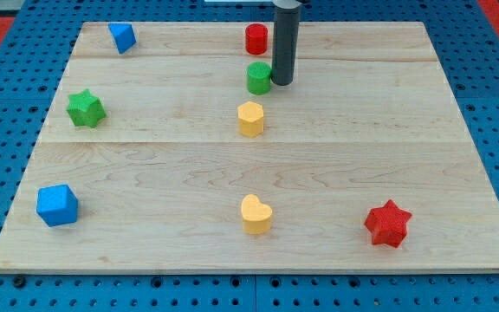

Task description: Move the red star top diagonally to the yellow heart

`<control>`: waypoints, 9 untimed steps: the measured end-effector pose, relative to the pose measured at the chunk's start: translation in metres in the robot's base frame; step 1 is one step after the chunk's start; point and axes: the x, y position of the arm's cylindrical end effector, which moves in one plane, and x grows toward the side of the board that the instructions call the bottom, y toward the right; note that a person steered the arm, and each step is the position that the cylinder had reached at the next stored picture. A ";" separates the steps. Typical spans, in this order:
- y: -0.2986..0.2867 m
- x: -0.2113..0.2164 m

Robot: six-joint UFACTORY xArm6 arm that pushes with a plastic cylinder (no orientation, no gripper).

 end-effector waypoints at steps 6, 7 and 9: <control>0.156 0.287; 0.128 0.262; 0.016 0.209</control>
